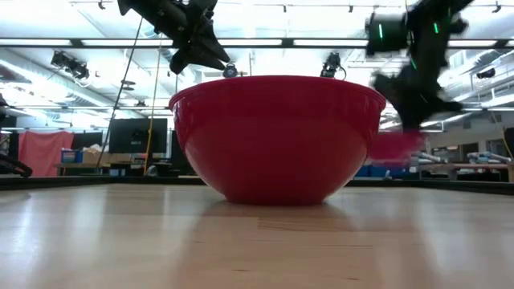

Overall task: Nest bowls inside each other
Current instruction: Stack the pink bowl on top of the blue bowl, then return to Home Position

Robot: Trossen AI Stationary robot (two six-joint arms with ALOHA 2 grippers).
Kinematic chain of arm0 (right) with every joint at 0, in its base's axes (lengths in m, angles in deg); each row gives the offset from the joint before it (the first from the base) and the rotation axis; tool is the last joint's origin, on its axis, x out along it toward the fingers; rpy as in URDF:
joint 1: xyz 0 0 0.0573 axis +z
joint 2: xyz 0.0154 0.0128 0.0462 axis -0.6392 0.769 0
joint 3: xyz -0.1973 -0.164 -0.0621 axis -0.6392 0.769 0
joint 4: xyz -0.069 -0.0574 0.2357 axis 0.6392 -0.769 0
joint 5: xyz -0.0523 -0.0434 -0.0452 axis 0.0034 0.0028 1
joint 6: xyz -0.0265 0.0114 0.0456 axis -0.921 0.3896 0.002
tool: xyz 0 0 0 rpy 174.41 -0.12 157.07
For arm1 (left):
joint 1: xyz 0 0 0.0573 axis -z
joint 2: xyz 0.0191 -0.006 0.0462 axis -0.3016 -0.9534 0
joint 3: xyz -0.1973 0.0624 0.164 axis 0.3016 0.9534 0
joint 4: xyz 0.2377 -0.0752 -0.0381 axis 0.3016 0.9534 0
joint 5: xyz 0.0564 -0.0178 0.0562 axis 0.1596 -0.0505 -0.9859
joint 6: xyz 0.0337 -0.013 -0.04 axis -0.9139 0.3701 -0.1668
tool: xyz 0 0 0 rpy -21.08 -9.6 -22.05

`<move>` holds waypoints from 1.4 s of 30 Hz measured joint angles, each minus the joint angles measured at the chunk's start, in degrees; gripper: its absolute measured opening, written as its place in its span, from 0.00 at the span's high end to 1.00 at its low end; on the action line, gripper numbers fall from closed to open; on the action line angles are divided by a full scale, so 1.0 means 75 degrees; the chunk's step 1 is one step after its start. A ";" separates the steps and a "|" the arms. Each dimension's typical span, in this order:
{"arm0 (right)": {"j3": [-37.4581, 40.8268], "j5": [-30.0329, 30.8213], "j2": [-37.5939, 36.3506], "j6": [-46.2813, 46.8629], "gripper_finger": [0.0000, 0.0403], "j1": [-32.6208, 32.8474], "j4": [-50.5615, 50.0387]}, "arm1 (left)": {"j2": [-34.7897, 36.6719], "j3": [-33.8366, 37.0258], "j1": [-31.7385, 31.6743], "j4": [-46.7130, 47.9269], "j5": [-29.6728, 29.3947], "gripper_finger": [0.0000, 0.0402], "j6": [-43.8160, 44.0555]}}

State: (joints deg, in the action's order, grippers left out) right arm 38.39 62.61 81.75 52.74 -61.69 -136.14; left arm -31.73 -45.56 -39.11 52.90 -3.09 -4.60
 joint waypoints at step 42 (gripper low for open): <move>-0.4562 0.0872 0.2263 -0.2255 0.53 0.1959 0.1660 | 0.1340 -0.0003 -0.0642 0.0050 0.1115 0.71 0.1860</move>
State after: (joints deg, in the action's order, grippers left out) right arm 4.18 69.15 98.73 35.82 -47.00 -123.69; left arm -21.68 -45.58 -43.93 53.27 5.28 9.35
